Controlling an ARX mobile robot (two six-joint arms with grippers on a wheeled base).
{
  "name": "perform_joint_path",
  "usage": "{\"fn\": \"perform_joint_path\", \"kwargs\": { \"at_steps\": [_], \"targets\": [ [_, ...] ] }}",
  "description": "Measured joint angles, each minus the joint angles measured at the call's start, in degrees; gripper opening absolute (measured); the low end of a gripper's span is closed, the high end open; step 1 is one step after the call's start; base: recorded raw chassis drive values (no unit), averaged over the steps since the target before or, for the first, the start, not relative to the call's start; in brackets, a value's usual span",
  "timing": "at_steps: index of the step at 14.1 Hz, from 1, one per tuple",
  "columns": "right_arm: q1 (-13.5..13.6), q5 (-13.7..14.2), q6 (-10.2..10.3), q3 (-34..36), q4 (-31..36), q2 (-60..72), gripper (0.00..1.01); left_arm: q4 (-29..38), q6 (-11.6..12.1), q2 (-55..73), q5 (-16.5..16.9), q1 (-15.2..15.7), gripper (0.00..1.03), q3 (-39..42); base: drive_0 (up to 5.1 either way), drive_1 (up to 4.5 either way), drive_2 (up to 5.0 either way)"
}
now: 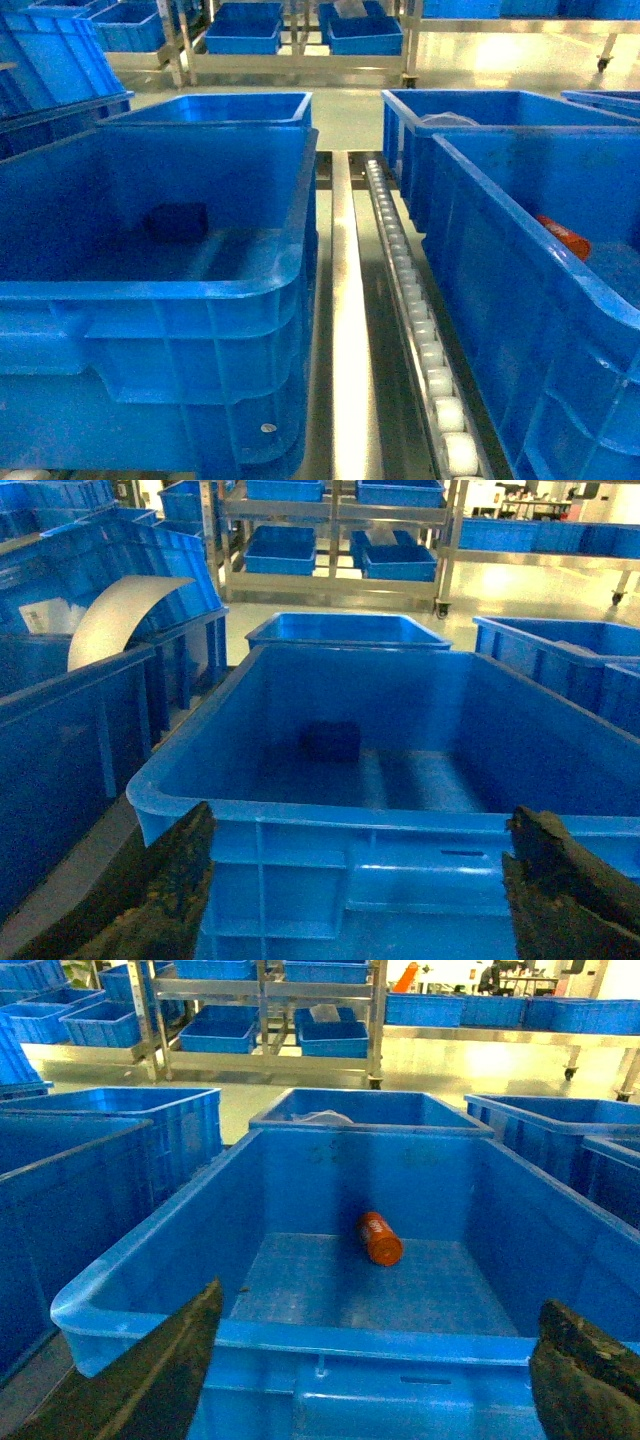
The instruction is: Sort blue parts and orange caps into right shelf containers
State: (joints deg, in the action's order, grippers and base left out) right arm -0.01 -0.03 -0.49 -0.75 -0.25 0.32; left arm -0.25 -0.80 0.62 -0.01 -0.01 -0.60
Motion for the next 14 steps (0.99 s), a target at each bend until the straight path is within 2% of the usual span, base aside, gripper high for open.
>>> {"fn": "perform_joint_path", "kwargs": {
  "at_steps": [1, 2, 14],
  "targets": [
    [0.0, 0.0, 0.0, 0.0, 0.0, 0.0, 0.99, 0.0, 0.0, 0.0, 0.0, 0.0, 0.94, 0.0, 0.0, 0.00, 0.0],
    [0.0, 0.0, 0.0, 0.0, 0.0, 0.0, 0.97, 0.0, 0.1, 0.0, 0.0, 0.0, 0.99, 0.0, 0.0, 0.00, 0.0],
    [0.0, 0.0, 0.0, 0.0, 0.0, 0.0, 0.98, 0.0, 0.2, 0.0, 0.0, 0.0, 0.98, 0.0, 0.0, 0.00, 0.0]
  ]
}}
